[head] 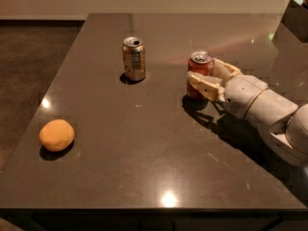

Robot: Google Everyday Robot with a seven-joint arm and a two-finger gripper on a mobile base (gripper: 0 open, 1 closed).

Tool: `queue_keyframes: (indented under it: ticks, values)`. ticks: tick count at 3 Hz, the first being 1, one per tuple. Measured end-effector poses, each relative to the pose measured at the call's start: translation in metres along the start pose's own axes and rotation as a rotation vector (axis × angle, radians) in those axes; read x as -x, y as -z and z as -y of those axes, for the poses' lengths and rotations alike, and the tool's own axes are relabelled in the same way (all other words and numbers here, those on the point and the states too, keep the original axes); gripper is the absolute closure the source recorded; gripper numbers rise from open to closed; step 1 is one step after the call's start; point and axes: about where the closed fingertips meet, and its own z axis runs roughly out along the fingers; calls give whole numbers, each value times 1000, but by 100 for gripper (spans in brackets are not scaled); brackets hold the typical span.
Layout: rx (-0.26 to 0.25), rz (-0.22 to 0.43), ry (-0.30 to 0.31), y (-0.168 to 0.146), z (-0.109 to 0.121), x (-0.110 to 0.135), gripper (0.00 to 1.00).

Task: Place coke can upright

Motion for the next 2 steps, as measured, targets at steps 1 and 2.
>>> queue_keyframes:
  ticks: [1,2]
  values:
    - [3,1,1,-1,-2,1,12]
    - [6,1,2,-3,-3,1,0]
